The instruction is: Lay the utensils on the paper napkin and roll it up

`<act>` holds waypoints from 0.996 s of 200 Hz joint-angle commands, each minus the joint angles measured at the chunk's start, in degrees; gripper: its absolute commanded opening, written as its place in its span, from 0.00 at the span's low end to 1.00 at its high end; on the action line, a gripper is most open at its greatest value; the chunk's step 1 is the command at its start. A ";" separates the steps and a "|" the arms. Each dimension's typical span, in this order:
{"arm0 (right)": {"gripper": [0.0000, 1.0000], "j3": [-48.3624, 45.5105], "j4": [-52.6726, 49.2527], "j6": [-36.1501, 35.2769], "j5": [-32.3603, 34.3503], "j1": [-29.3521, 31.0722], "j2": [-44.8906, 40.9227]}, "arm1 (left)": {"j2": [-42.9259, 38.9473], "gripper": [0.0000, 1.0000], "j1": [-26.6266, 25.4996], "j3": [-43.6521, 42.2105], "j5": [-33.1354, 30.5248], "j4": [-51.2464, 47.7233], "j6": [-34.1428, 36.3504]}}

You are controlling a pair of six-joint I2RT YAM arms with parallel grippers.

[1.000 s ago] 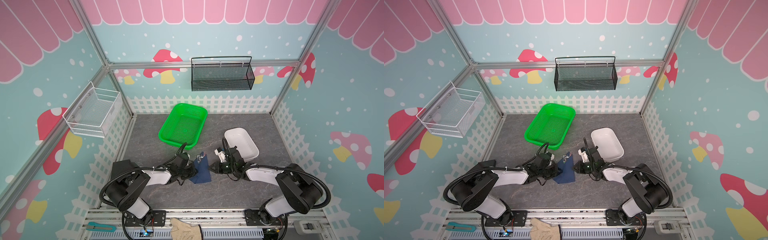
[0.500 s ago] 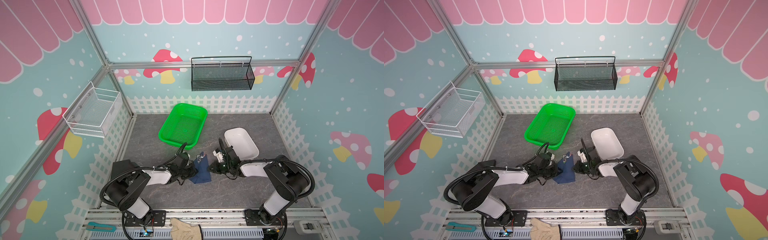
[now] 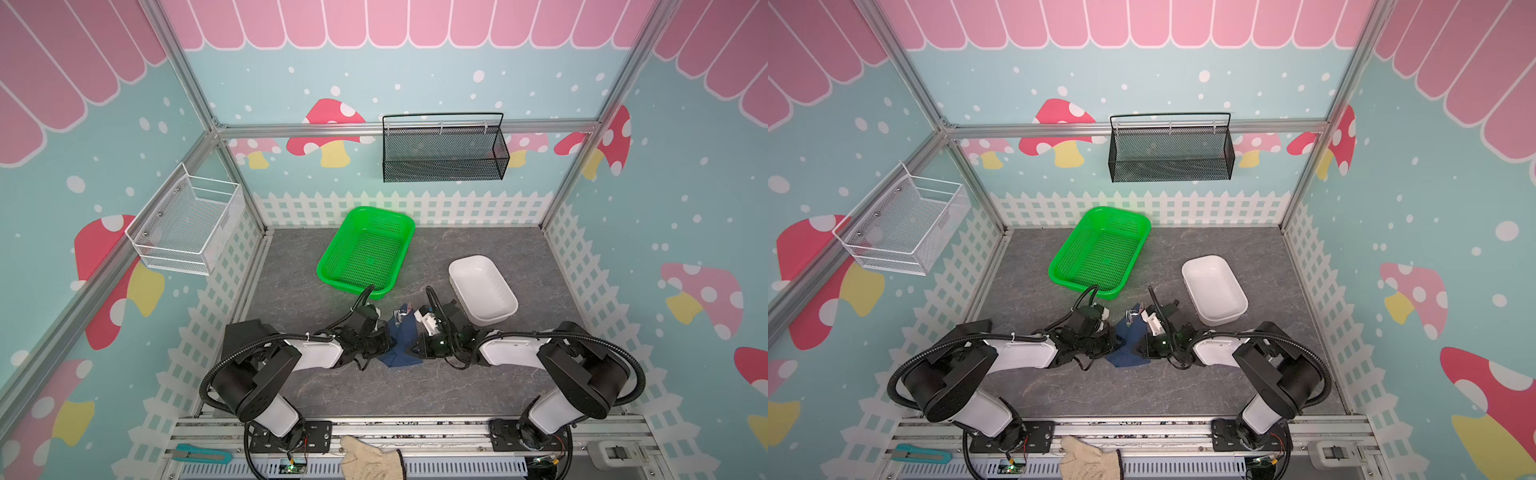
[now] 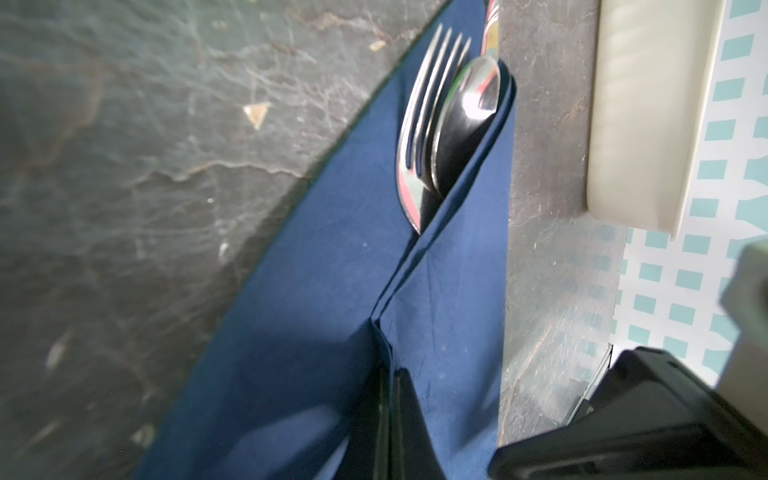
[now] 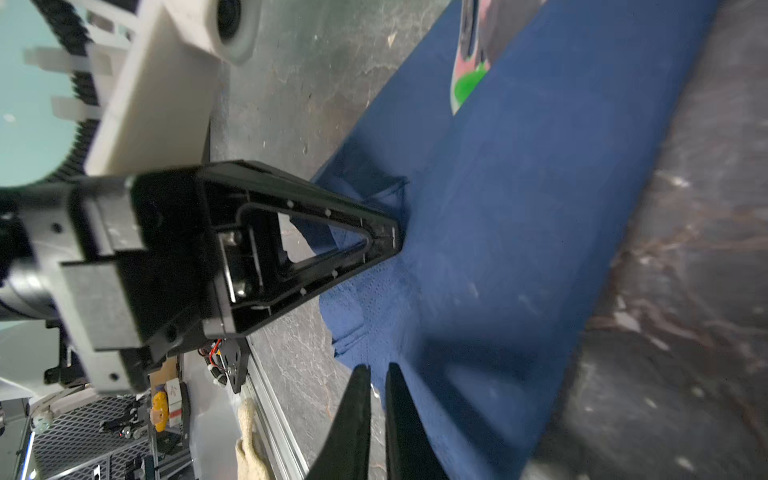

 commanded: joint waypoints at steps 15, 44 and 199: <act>0.12 3.68 -3.34 -0.55 0.55 1.55 3.35 | 0.54 0.04 -0.19 0.51 0.34 -0.36 0.54; 0.12 5.90 -5.18 -1.14 0.58 2.25 5.66 | 0.18 0.04 -0.15 0.54 0.18 -0.89 0.63; 0.12 4.94 -7.46 -1.08 4.94 2.92 0.06 | -0.21 0.04 -0.17 0.28 0.12 -1.04 0.63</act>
